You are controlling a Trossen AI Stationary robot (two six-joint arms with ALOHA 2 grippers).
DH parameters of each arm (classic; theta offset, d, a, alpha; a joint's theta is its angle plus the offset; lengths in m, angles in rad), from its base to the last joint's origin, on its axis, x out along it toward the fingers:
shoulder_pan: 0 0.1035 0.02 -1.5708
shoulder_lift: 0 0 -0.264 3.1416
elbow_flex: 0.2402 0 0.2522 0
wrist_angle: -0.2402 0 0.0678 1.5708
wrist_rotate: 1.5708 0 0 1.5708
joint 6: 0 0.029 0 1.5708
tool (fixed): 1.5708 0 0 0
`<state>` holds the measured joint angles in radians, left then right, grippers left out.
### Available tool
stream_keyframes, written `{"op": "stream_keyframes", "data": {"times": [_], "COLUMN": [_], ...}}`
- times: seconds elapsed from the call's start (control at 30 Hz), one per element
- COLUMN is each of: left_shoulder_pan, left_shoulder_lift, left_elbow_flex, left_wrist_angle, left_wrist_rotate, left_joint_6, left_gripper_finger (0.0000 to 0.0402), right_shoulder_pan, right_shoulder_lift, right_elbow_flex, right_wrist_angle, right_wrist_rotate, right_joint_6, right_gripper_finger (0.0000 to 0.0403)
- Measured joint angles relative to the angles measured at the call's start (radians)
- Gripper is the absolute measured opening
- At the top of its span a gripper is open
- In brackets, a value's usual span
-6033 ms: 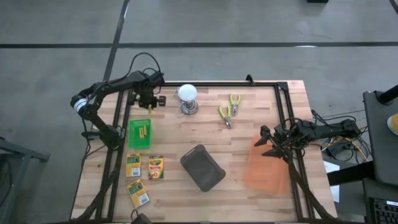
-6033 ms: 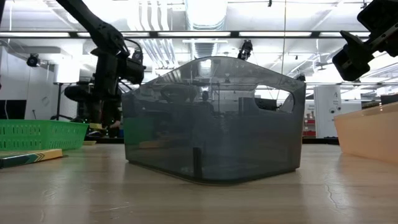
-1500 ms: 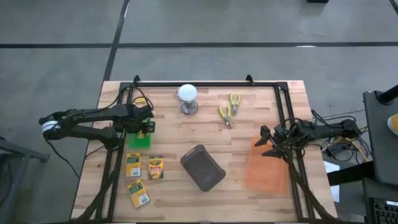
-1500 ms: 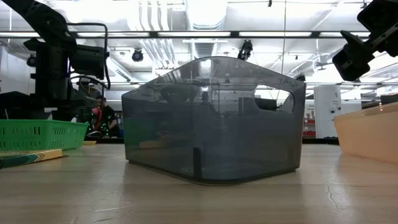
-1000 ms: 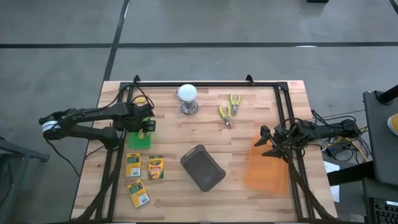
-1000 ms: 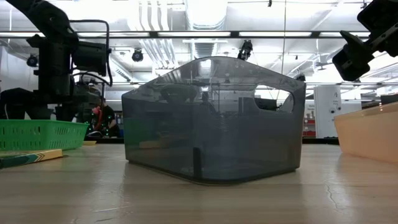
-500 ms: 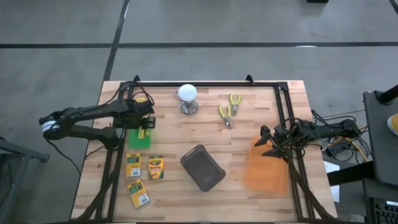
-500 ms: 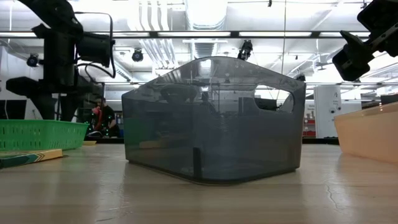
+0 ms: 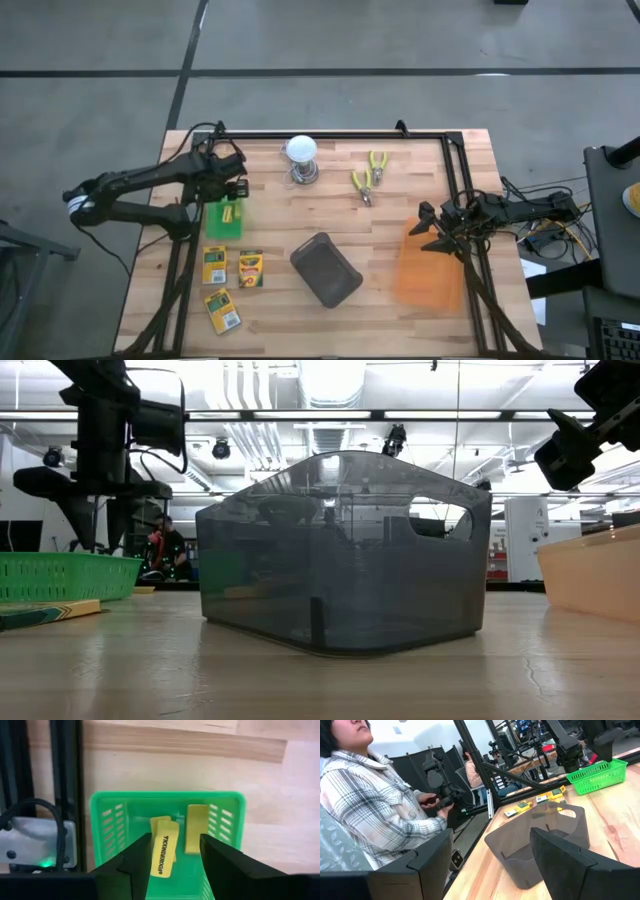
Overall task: Pick & Place School Supplies
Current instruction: Put the yellow eraser into the green bin
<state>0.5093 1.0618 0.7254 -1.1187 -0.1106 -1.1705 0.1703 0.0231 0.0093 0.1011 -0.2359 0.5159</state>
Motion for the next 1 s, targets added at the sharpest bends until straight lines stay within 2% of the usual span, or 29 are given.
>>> {"op": "stream_keyframes", "data": {"times": [0.37, 0.67, 0.87, 1.0], "left_shoulder_pan": [0.088, 0.17, 0.228, 0.265], "left_shoulder_lift": [0.0, 0.001, 0.002, 0.002], "left_elbow_flex": [0.032, 0.041, 0.04, 0.04], "left_wrist_angle": [0.004, 0.065, 0.15, 0.217], "left_wrist_rotate": [0.0, -0.02, -0.02, -0.02], "left_joint_6": [-0.016, -0.053, 0.105, 0.293], "left_gripper_finger": [0.017, 0.017, 0.017, 0.017], "right_shoulder_pan": [0.0, 0.0, 0.0, 0.0], "right_shoulder_lift": [0.0, 0.0, 0.0, 0.0], "right_elbow_flex": [0.0, 0.0, 0.0, 0.0], "right_wrist_angle": [0.0, 0.0, 0.0, 0.0], "right_wrist_rotate": [0.0, 0.0, 0.0, 0.0], "right_joint_6": [0.0, 0.0, 0.0, 0.0], "right_gripper_finger": [0.0268, 0.0259, 0.0261, 0.0265]}}
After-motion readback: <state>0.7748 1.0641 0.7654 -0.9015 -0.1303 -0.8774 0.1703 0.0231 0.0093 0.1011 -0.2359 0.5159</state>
